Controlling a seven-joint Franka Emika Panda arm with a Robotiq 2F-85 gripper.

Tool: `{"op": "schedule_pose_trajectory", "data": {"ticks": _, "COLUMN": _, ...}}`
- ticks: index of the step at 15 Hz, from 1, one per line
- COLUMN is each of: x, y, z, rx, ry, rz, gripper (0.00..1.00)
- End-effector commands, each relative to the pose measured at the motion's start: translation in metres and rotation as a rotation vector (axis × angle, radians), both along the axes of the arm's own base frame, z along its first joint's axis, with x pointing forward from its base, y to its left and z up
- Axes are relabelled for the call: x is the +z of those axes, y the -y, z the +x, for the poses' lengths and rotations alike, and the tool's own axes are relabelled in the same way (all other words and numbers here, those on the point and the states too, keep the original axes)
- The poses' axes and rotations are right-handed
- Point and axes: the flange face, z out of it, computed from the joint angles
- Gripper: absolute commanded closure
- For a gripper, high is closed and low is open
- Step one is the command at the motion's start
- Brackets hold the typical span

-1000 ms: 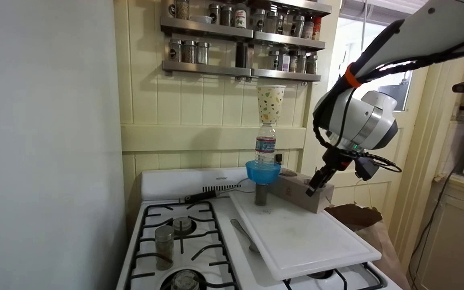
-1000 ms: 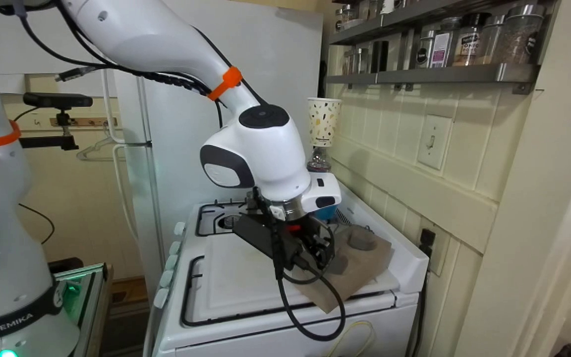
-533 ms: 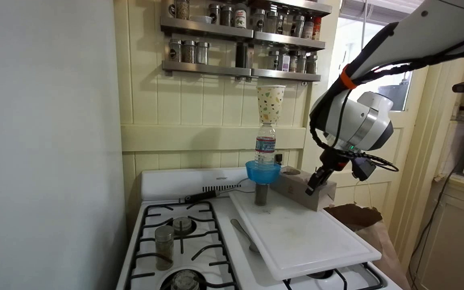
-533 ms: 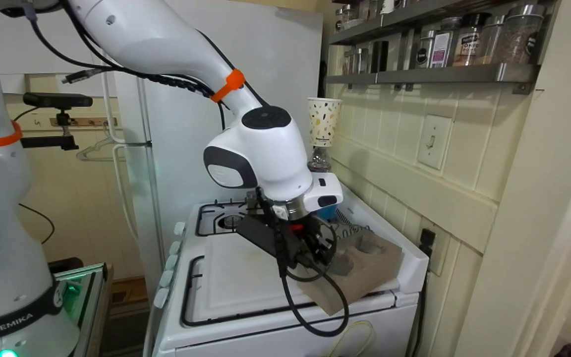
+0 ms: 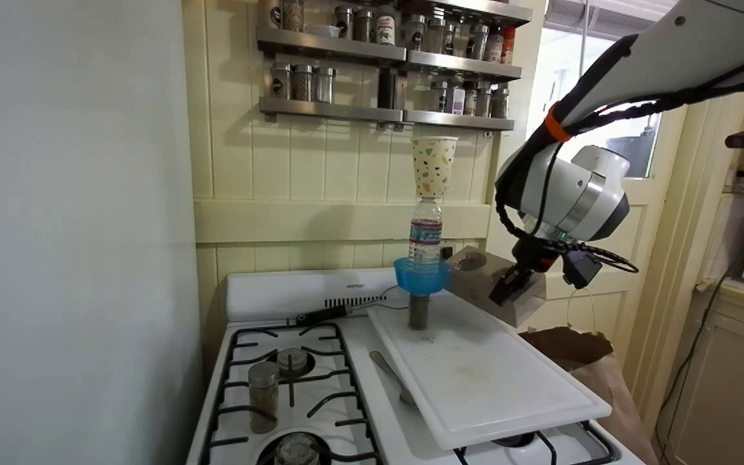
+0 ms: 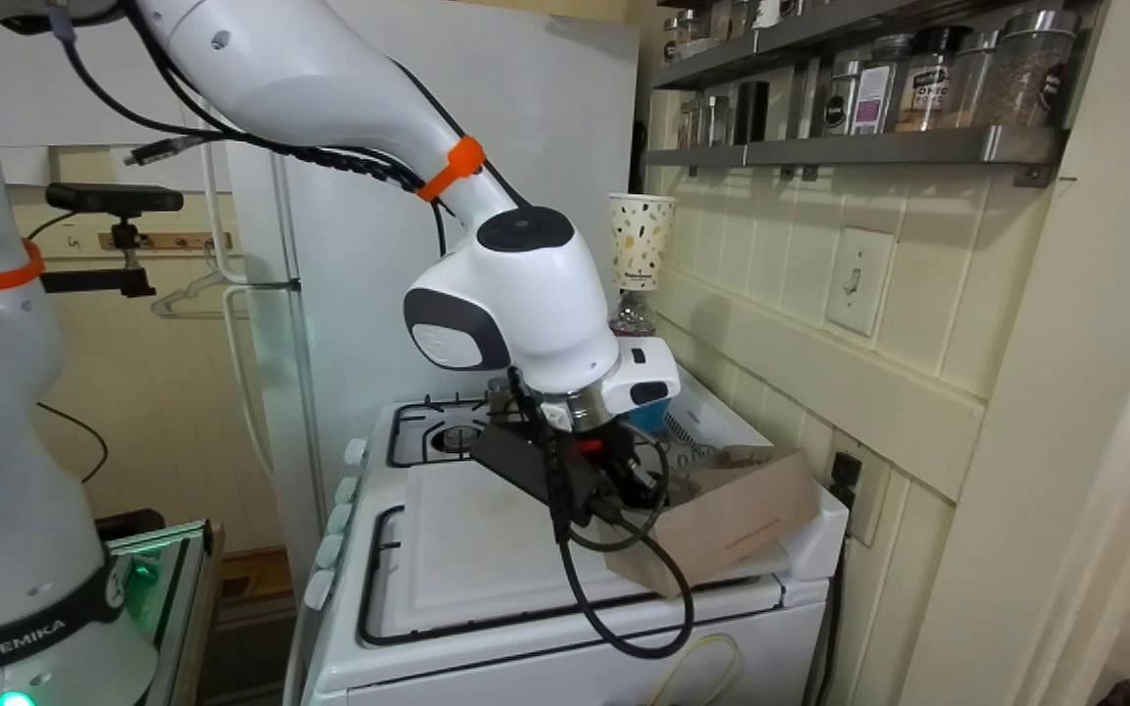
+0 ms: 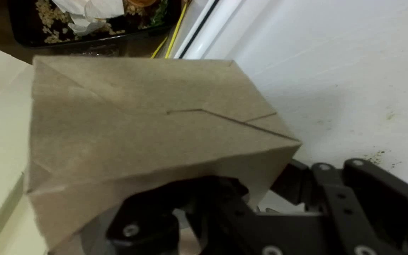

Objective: Move the box to the left

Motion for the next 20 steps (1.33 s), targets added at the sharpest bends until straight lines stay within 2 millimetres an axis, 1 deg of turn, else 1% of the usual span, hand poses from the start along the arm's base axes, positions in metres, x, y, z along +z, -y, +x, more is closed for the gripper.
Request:
{"op": "schedule_pose_trajectory", "data": {"ticks": 1, "x": 0.008, "y": -0.002, "z": -0.006, "rx": -0.014, "ry": 0.045, "rz": -0.006, "gripper": 1.0}}
{"op": "schedule_pose_trajectory", "data": {"ticks": 5, "x": 0.018, "y": 0.0, "z": -0.011, "rx": -0.055, "ry": 0.072, "rz": 0.0, "gripper": 1.0}}
{"op": "schedule_pose_trajectory", "data": {"ticks": 8, "x": 0.022, "y": 0.001, "z": -0.025, "rx": -0.119, "ry": 0.079, "rz": 0.03, "gripper": 1.0}}
{"op": "schedule_pose_trajectory", "data": {"ticks": 12, "x": 0.035, "y": -0.002, "z": -0.055, "rx": -0.175, "ry": 0.104, "rz": 0.088, "gripper": 1.0}}
{"op": "schedule_pose_trajectory", "data": {"ticks": 15, "x": 0.052, "y": -0.001, "z": -0.079, "rx": -0.208, "ry": 0.159, "rz": 0.109, "gripper": 1.0}}
{"op": "schedule_pose_trajectory", "data": {"ticks": 20, "x": 0.083, "y": -0.001, "z": -0.11, "rx": -0.268, "ry": 0.284, "rz": 0.108, "gripper": 1.0}}
